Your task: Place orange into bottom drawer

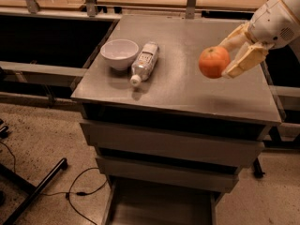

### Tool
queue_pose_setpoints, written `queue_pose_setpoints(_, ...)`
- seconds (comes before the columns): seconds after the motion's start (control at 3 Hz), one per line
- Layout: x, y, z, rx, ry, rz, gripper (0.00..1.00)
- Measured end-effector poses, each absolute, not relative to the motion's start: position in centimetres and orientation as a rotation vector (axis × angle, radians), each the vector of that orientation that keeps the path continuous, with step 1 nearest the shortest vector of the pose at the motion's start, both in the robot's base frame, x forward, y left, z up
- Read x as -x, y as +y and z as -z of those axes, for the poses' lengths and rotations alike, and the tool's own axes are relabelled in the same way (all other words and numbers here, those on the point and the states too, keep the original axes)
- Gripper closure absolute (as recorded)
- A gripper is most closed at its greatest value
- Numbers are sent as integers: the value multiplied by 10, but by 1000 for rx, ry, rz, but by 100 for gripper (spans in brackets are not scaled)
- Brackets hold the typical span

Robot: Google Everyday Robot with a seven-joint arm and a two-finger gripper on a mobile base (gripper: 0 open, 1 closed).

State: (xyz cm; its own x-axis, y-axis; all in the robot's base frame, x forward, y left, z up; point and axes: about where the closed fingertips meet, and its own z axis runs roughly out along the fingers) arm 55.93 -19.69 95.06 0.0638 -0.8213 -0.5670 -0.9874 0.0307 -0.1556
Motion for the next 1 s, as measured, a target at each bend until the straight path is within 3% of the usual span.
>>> queue_pose_setpoints(1.0,-495,-191,-957,1843,1776,-358,100)
